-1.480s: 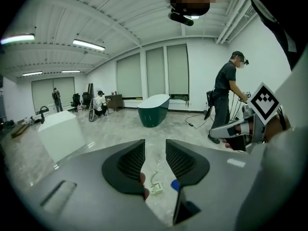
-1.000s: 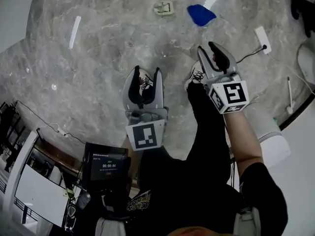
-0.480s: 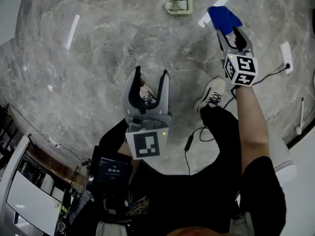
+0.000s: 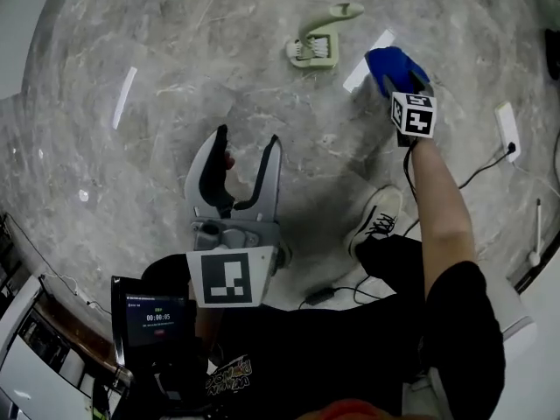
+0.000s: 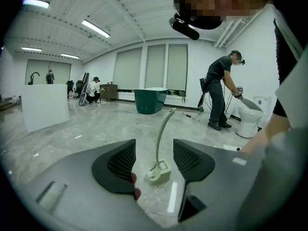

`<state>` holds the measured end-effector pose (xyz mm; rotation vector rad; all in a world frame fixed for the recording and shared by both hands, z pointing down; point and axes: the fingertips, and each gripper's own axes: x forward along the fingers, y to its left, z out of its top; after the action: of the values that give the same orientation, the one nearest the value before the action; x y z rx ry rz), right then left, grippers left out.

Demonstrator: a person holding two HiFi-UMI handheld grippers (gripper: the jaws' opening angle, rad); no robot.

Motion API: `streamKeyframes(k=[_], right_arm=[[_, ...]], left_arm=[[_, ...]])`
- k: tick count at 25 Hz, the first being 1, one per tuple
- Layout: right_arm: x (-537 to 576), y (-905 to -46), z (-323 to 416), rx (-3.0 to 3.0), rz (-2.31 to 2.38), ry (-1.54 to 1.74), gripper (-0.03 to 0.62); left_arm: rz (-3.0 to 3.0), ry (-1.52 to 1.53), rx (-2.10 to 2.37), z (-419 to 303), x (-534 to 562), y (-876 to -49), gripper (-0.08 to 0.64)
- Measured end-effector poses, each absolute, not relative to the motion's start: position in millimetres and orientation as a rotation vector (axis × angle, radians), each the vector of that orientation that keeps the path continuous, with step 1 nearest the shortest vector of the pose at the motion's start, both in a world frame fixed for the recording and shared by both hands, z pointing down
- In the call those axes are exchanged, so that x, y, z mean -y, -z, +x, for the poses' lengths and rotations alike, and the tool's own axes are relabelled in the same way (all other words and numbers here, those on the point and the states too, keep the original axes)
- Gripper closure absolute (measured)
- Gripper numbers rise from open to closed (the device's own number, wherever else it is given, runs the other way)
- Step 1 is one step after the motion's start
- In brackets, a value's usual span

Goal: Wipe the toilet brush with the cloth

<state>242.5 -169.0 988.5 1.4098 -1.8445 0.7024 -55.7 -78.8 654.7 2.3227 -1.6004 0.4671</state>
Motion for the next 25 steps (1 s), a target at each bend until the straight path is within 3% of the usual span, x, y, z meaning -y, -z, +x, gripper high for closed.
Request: streamKeyframes(k=[4, 6, 9, 19, 25], right_arm=[[161.6, -1029.8, 243.4, 1.771, 1.327, -0.682, 0.319], [161.0, -1039.0, 242.4, 1.698, 1.282, -0.565, 0.415], [170.1, -1034.5, 239.3, 1.640, 1.214, -0.446, 0.482], [248.6, -933.4, 164.2, 2.053, 0.925, -0.199, 0.491], [280.0, -915.9, 112.5, 2.157, 0.791, -0.124, 0.491]], left_arm=[[2.303, -0.349, 1.616, -54.3, 90.1, -644.9, 0.314], [2.328, -0.316, 1.637, -56.5, 95.2, -637.2, 0.316], [2.337, -0.310, 1.650, -59.0, 102.8, -637.5, 0.318], [2.332, -0.313, 1.664, -53.9, 109.7, -640.5, 0.319], [2.343, -0.340, 1.663, -52.2, 106.9, -644.5, 0.321]])
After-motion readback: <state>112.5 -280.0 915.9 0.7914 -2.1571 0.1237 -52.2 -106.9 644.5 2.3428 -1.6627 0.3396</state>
